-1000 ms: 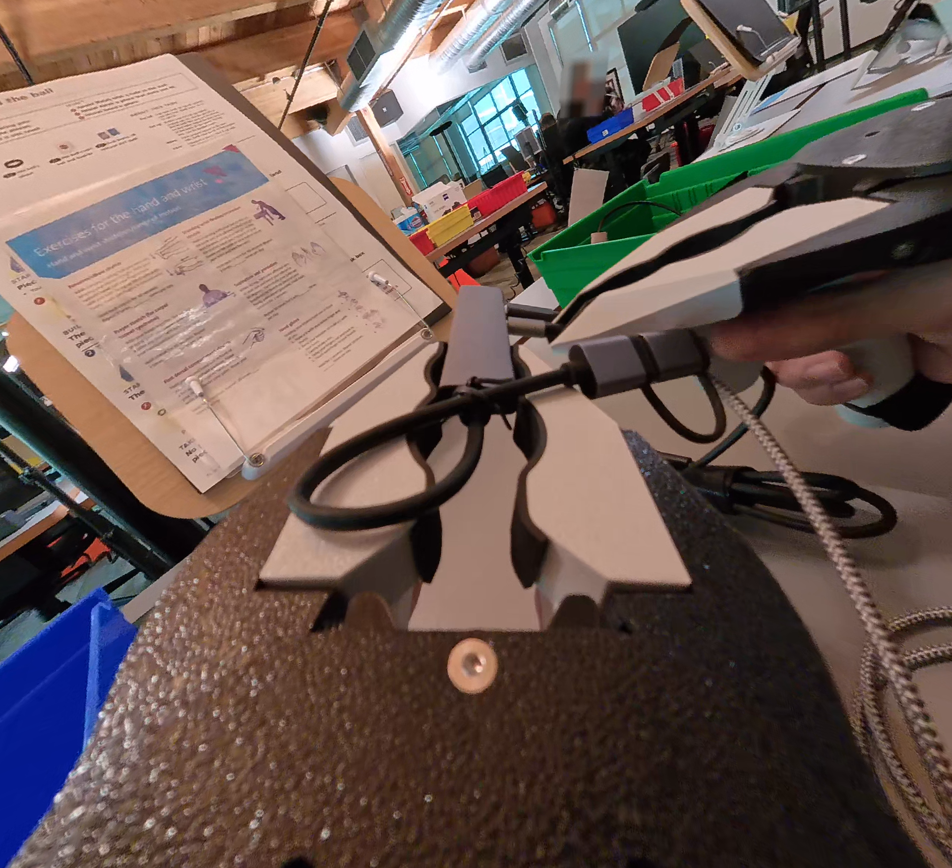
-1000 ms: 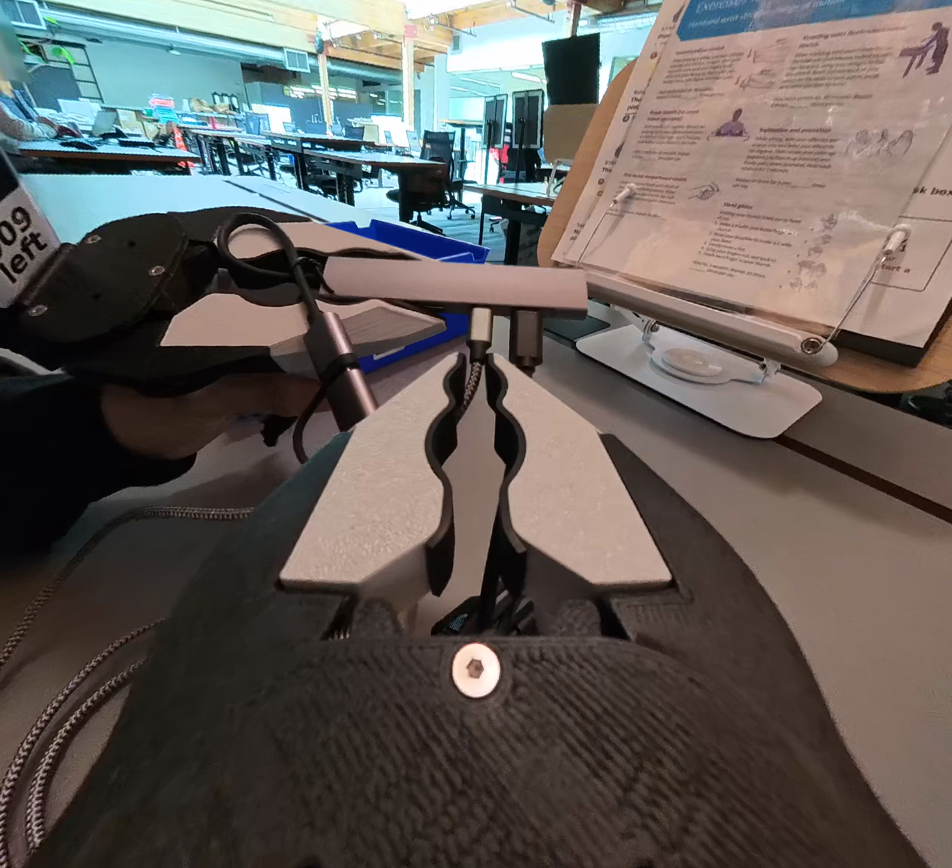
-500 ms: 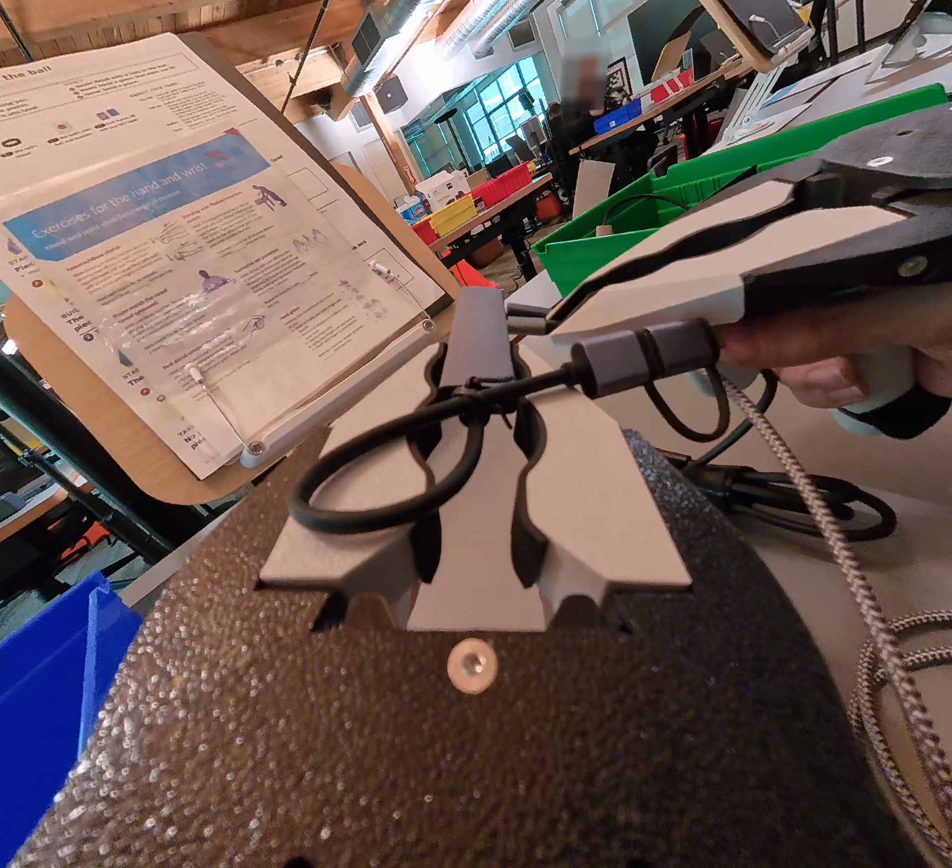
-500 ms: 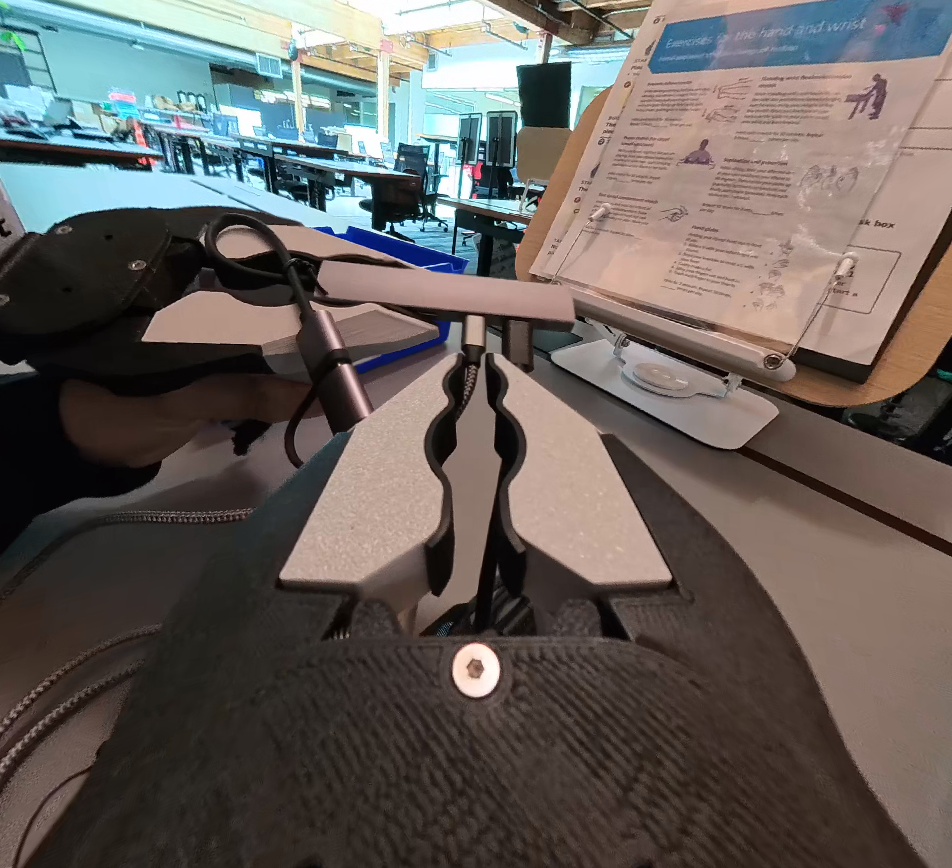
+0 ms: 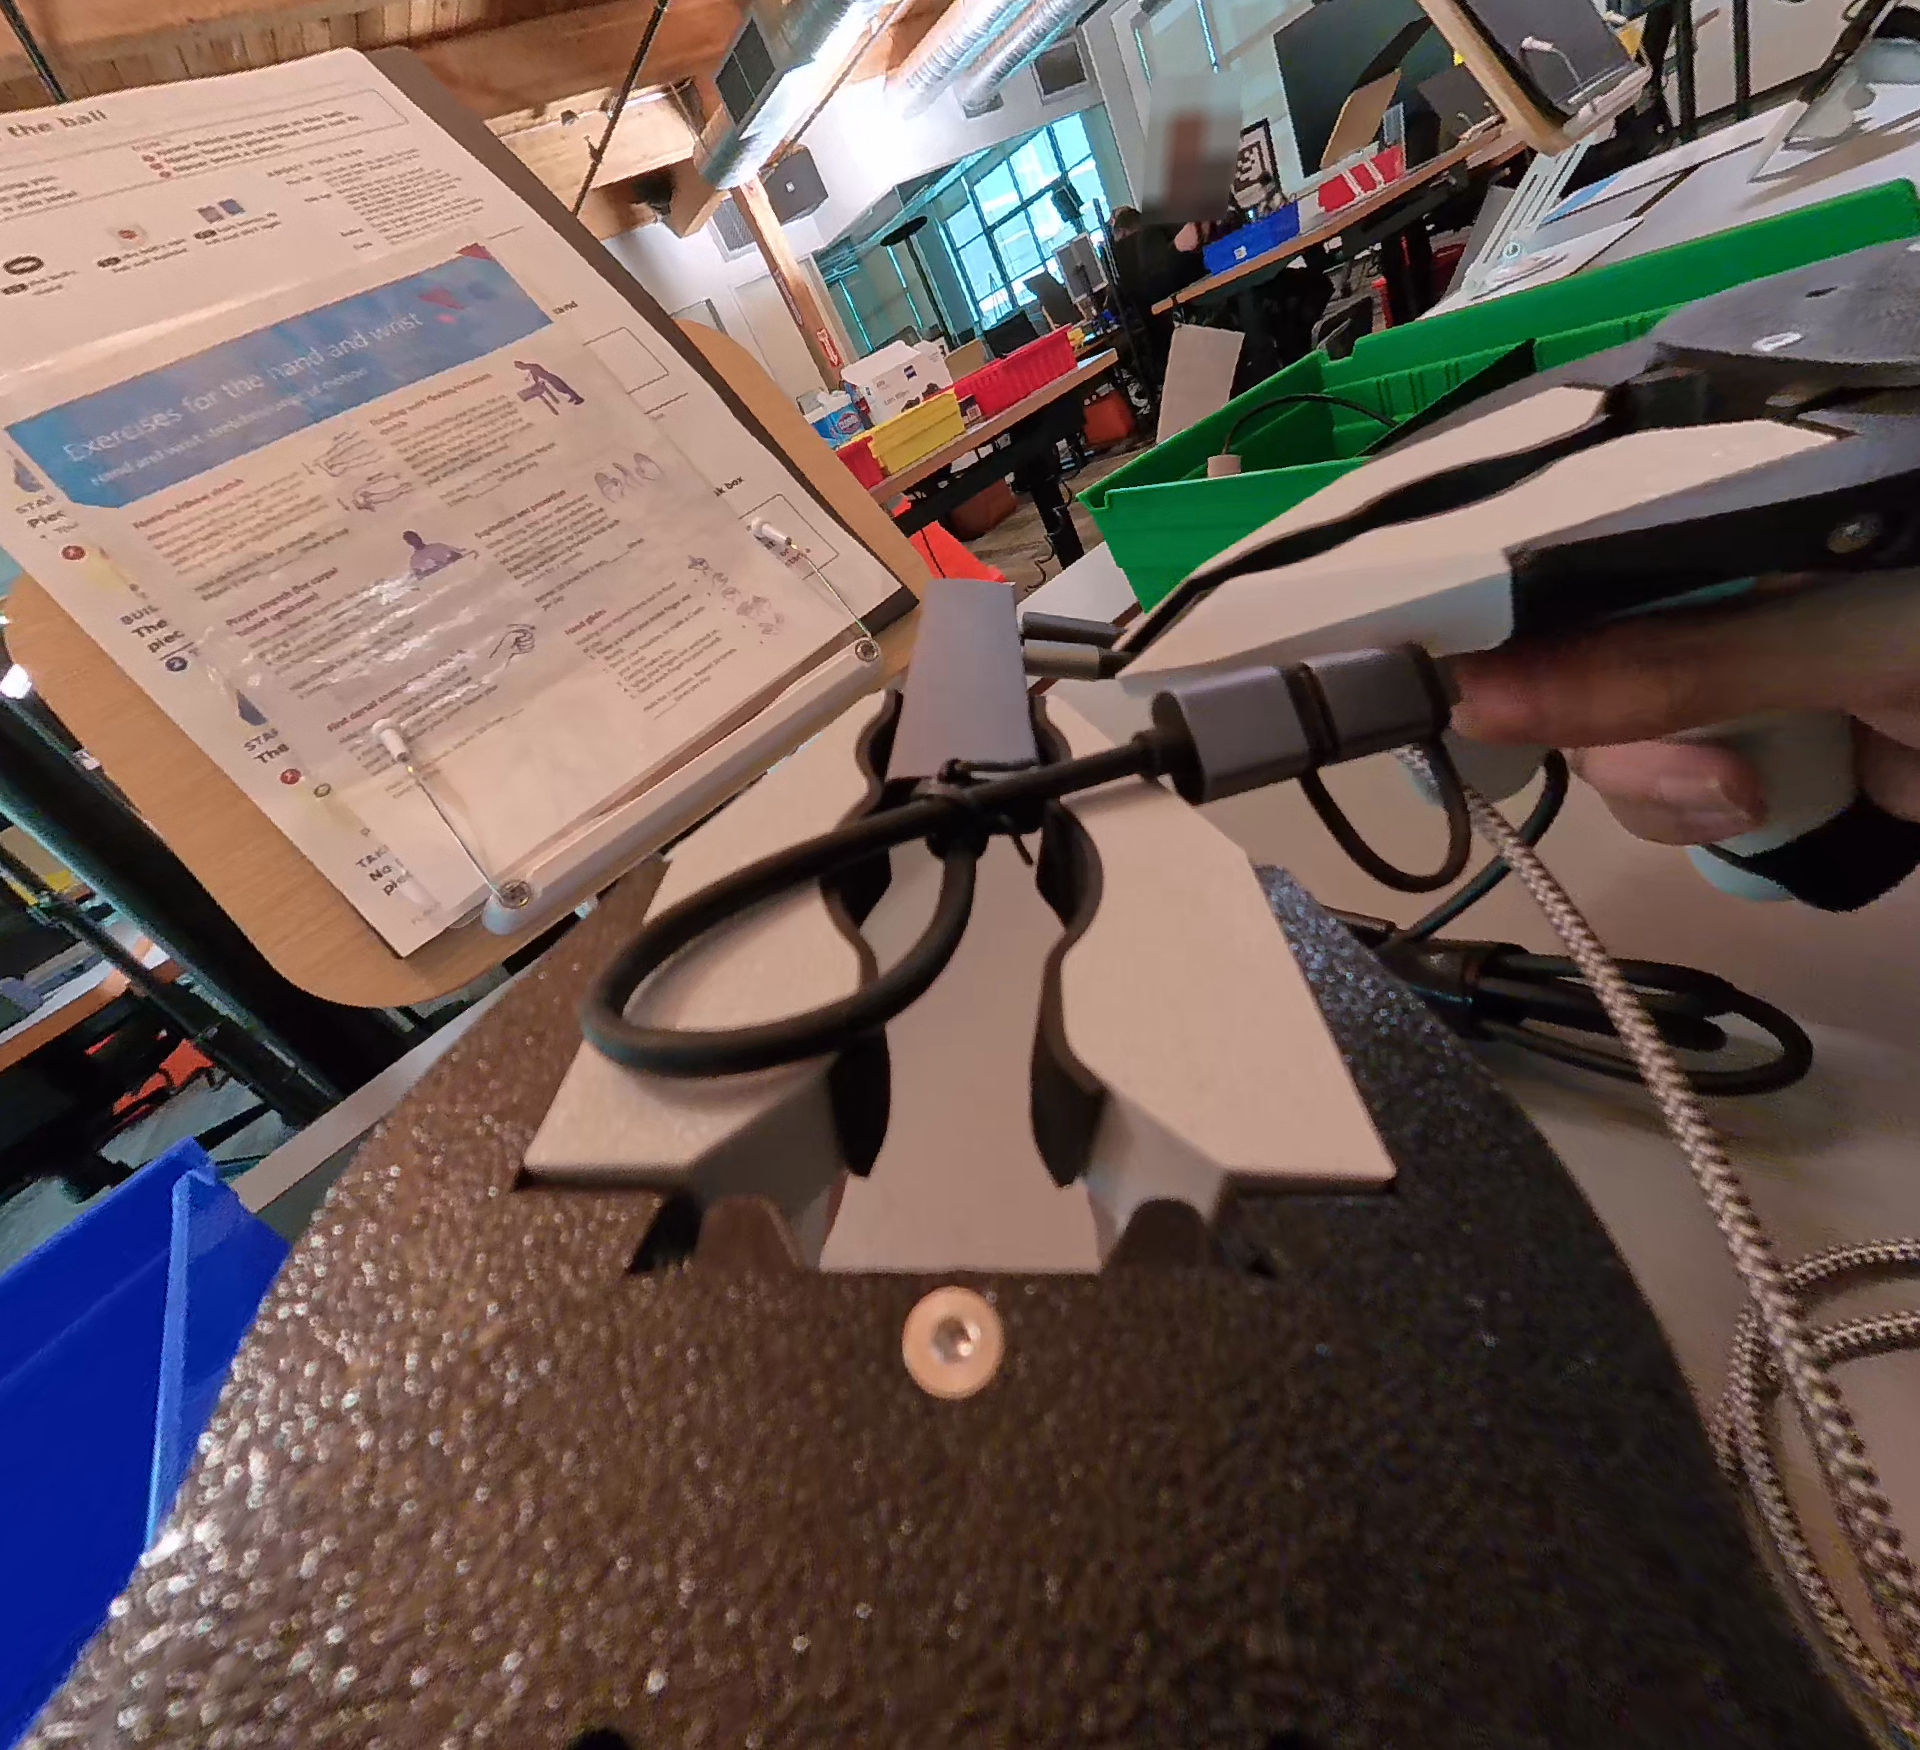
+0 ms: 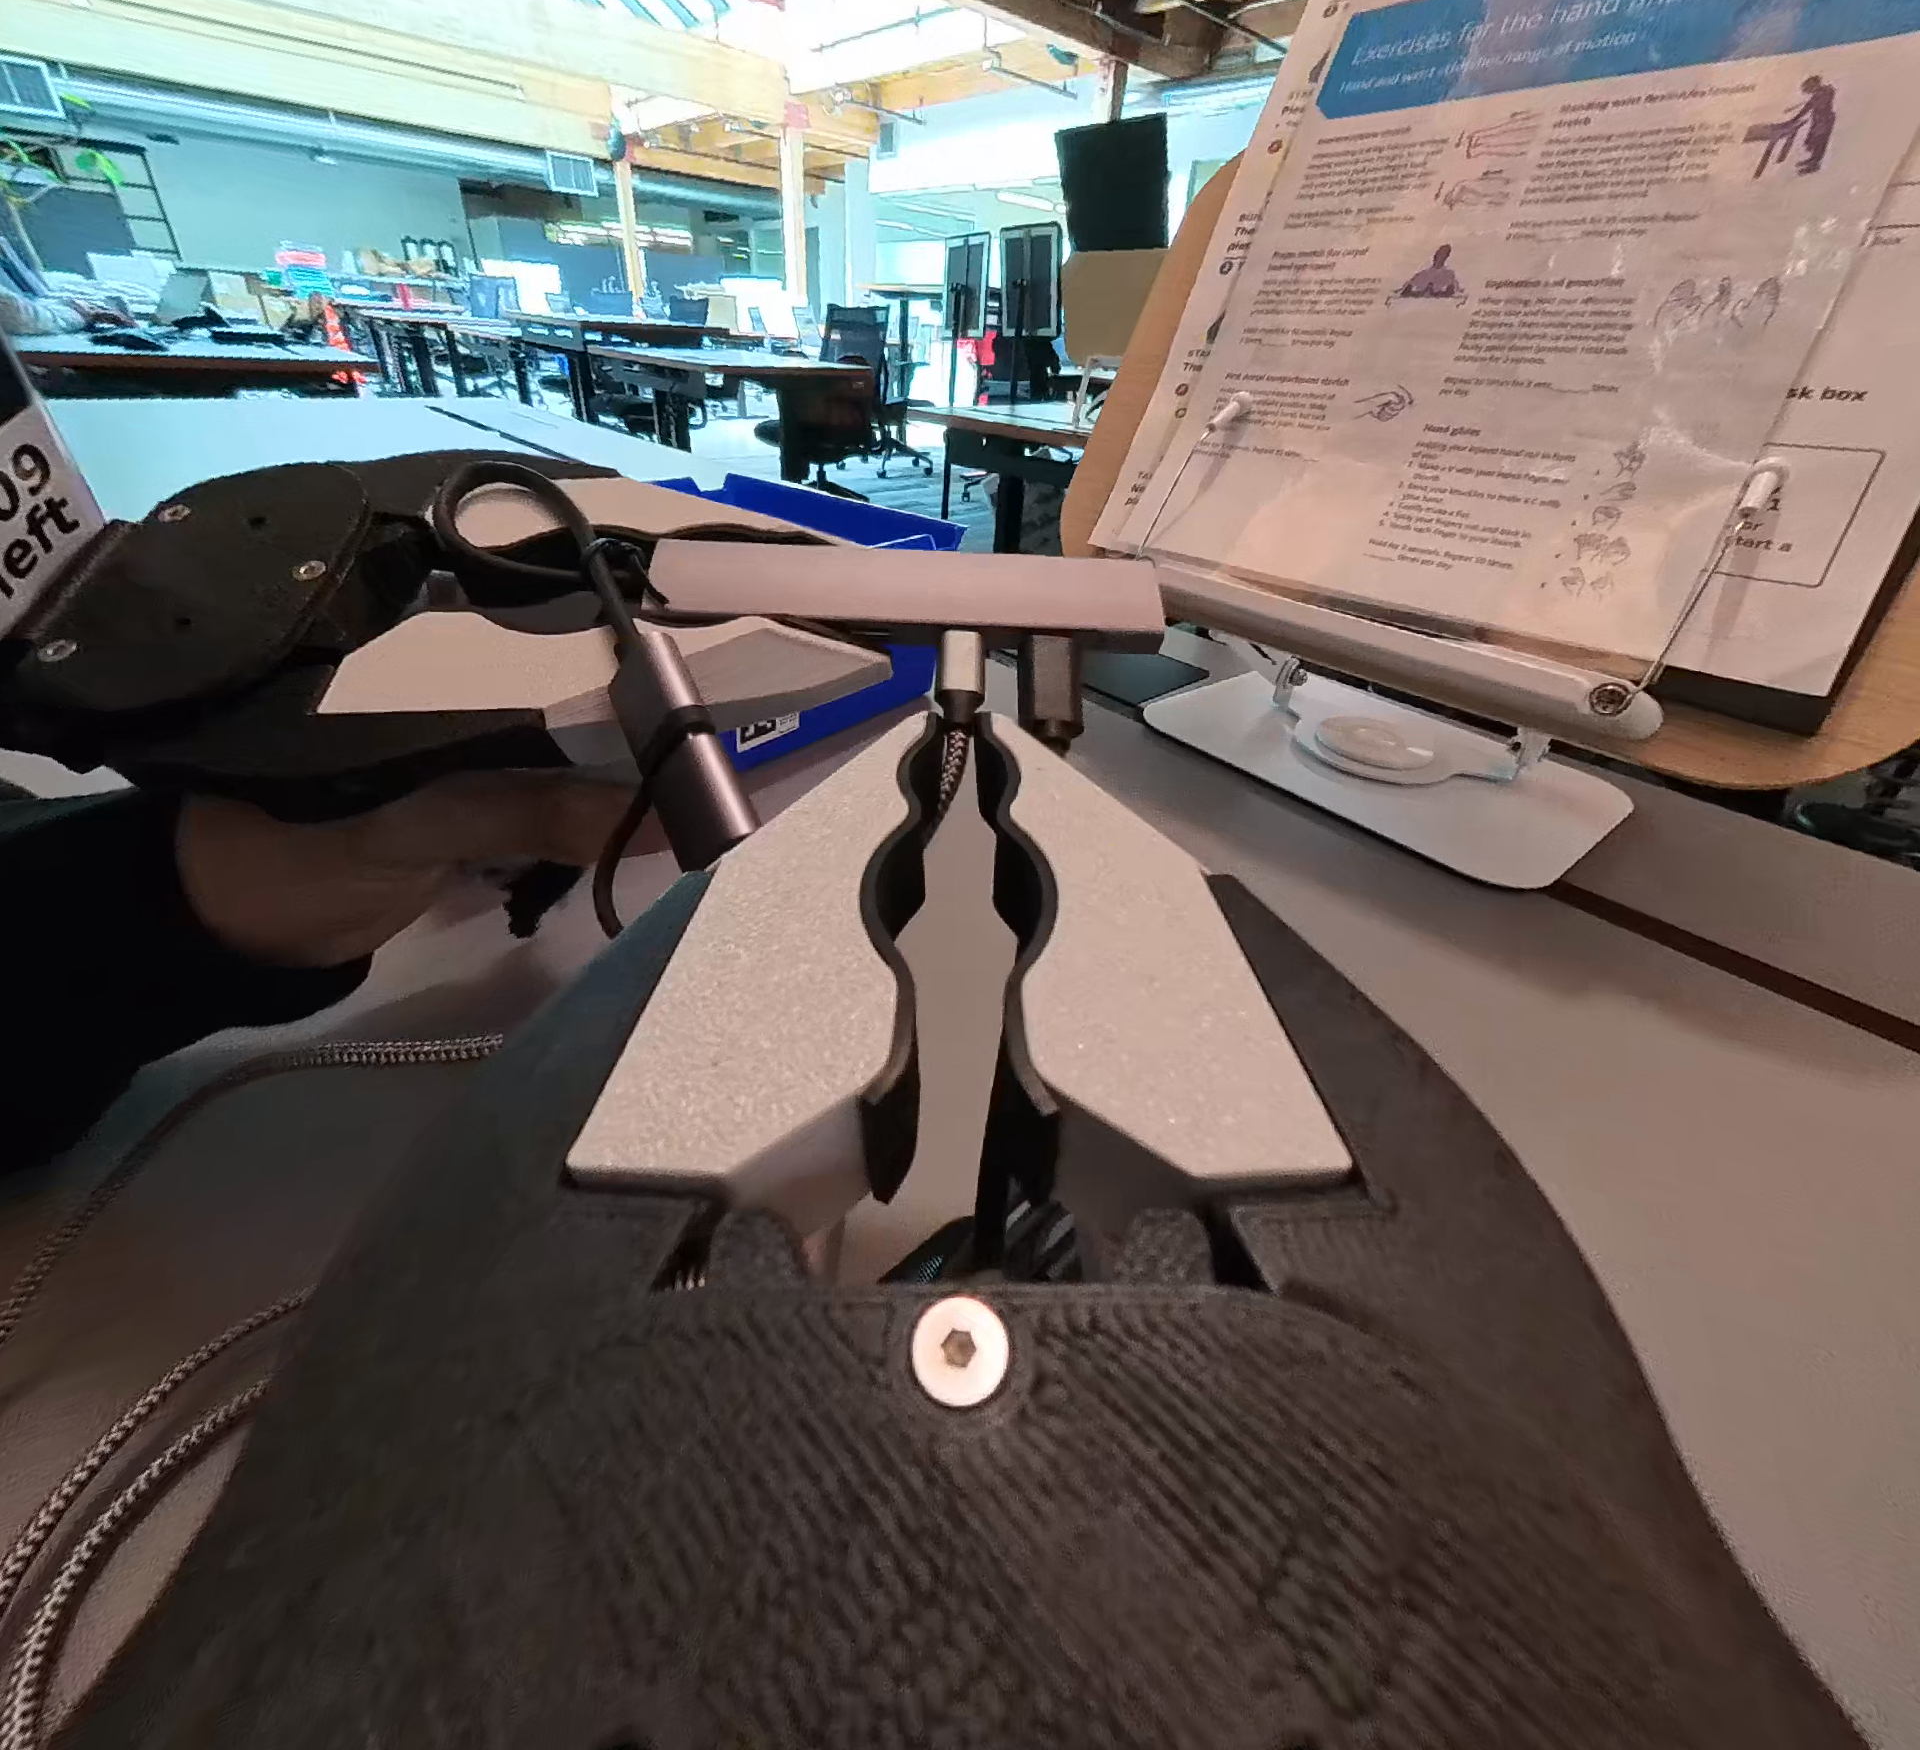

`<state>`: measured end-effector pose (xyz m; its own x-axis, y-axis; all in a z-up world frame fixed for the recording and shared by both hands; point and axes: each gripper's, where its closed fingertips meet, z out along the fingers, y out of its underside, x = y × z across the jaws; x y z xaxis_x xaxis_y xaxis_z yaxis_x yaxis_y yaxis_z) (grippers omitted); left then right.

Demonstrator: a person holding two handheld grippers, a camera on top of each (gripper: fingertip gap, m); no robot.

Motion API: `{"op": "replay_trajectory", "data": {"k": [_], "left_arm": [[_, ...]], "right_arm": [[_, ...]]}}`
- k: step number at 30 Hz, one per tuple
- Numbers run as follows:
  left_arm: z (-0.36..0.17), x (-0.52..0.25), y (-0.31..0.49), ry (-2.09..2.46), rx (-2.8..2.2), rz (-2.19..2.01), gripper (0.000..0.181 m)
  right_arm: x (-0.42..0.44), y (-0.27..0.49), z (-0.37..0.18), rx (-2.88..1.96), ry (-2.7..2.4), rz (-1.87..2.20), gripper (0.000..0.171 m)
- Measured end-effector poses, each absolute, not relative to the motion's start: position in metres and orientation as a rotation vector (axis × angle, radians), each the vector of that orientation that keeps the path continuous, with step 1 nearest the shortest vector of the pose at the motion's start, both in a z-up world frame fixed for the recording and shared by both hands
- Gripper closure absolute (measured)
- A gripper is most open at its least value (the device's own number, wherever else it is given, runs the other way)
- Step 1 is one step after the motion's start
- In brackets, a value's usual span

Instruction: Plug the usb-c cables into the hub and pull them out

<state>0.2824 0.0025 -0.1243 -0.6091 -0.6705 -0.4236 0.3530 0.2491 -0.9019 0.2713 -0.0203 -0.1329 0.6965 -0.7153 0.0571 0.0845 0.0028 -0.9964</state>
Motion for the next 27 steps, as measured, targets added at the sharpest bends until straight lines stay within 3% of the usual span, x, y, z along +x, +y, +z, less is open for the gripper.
{"op": "replay_trajectory", "data": {"k": [27], "left_arm": [[-0.105,0.275,0.002,1.597,-0.213,-1.368,0.156]], "right_arm": [[0.261,-0.023,-0.115,-1.530,0.540,-0.668,0.167]]}}
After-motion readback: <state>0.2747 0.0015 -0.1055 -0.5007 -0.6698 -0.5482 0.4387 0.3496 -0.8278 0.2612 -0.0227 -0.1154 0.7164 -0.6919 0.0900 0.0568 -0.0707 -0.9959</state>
